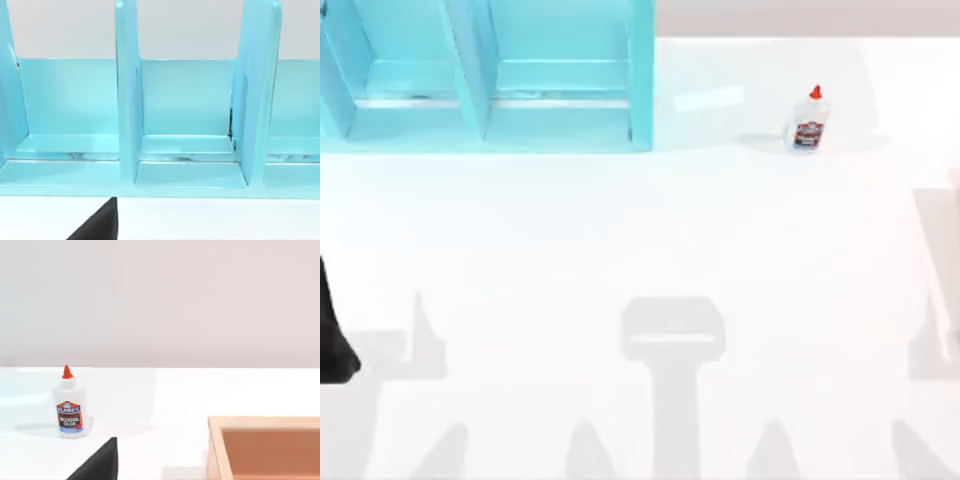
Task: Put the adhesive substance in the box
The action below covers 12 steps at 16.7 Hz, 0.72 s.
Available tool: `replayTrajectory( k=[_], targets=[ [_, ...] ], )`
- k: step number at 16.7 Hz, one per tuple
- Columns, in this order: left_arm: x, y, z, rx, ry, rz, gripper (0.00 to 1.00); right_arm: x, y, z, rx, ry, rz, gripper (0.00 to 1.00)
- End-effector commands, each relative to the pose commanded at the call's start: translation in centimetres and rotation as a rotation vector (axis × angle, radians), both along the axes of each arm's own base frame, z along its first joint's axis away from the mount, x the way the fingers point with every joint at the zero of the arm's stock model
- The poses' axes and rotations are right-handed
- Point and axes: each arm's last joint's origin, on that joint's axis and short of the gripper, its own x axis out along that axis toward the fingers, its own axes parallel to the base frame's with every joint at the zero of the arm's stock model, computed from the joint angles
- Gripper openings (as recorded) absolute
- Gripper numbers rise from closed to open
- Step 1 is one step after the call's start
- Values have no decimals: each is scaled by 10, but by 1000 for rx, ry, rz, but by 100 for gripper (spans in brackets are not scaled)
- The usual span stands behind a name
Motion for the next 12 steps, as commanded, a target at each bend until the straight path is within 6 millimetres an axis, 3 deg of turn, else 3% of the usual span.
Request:
replayTrajectory(
  k=[3, 8, 12],
  targets=[
    [0, 0, 0, 0, 0, 0, 100, 0, 0, 3, -3, -13, -8, 100],
    [0, 0, 0, 0, 0, 0, 100, 3, -1, 46, -27, -150, -60, 100],
    [0, 0, 0, 0, 0, 0, 100, 32, 7, 66, -17, -122, -32, 100]
  ],
)
